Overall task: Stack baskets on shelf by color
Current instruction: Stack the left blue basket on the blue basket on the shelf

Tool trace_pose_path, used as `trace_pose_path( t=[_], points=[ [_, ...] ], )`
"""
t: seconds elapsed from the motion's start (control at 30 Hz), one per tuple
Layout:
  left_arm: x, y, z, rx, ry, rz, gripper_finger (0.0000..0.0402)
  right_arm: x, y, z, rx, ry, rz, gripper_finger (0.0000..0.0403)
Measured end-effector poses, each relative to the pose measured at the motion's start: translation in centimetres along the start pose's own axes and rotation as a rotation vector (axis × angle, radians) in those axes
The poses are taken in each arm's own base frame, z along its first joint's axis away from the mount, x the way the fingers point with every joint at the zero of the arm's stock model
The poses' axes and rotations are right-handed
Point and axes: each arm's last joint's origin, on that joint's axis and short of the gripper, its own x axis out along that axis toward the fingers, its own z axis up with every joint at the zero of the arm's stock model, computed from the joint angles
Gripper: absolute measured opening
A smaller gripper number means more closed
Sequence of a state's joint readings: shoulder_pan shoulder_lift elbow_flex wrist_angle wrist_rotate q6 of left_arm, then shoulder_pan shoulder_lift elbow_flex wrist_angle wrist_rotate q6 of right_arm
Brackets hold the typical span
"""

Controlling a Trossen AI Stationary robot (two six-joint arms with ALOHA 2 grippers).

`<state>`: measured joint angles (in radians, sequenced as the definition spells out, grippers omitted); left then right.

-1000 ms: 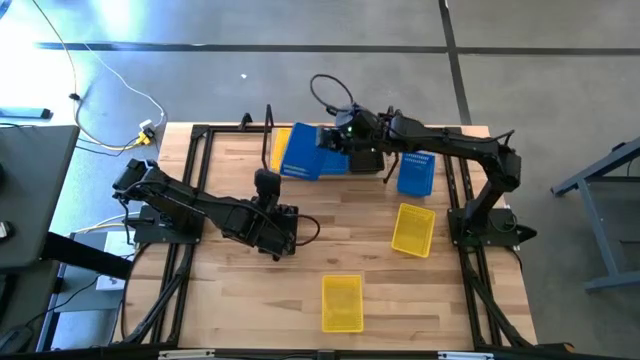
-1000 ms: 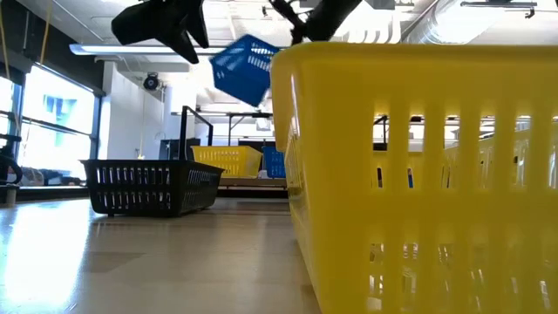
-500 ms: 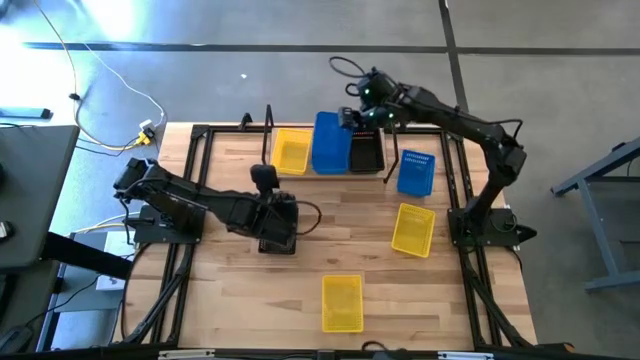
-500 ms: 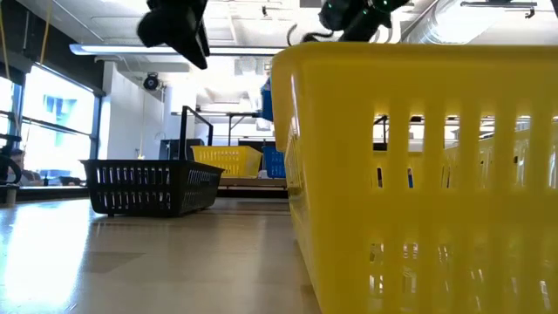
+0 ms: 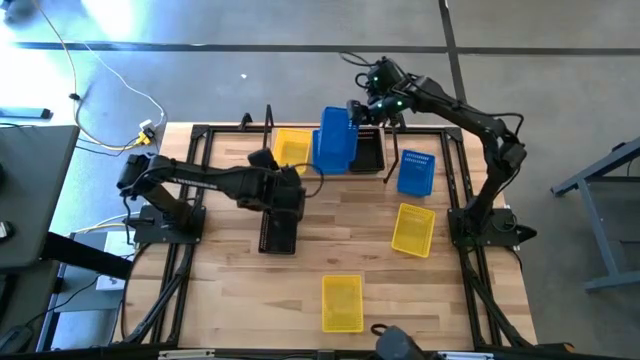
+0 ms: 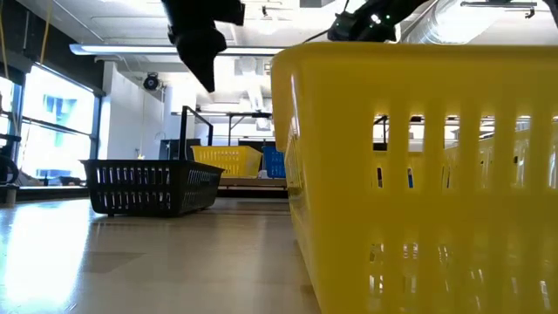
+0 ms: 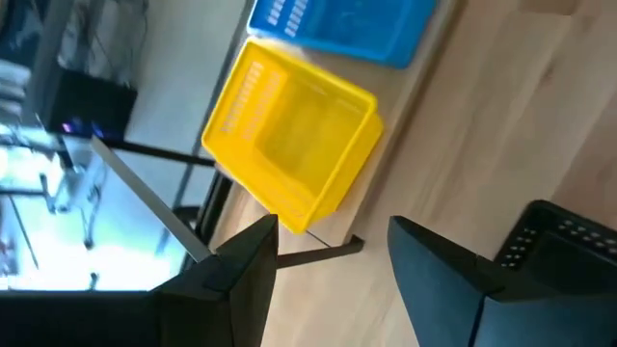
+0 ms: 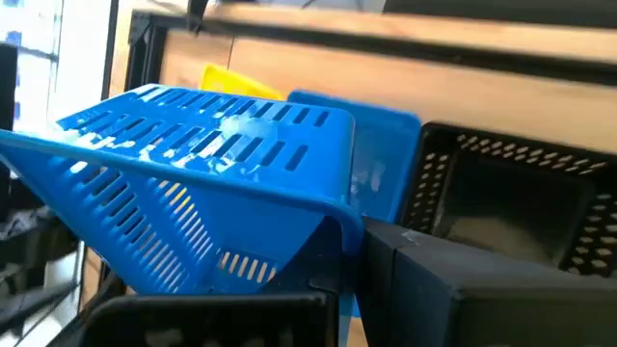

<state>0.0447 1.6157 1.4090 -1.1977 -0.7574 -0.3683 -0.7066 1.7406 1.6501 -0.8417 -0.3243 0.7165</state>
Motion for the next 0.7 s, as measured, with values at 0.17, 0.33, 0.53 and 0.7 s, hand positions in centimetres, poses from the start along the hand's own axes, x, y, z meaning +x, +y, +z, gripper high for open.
trace_pose_path(
  t=[0.17, 0.33, 0.53, 0.7],
  points=[
    [1.1, 1.0, 0.2, -0.085, 0.054, -0.038, 0.0186, 1.4, 0.2, -0.5, -0.023, 0.058, 0.000, 0.0000],
    [1.5, 1.3, 0.3, -0.101, 0.075, -0.055, 0.0186, 2.2, 0.2, -0.9, -0.022, 0.088, -0.023, 0.0000],
    [1.5, 1.3, 0.3, -0.047, 0.075, -0.061, 0.0186, 2.9, 0.1, -1.1, -0.002, 0.065, -0.090, 0.0000],
    [1.4, 1.3, 0.3, -0.029, 0.077, -0.070, 0.0186, 2.9, 0.2, -1.1, 0.000, 0.049, -0.105, 0.0000]
  ],
)
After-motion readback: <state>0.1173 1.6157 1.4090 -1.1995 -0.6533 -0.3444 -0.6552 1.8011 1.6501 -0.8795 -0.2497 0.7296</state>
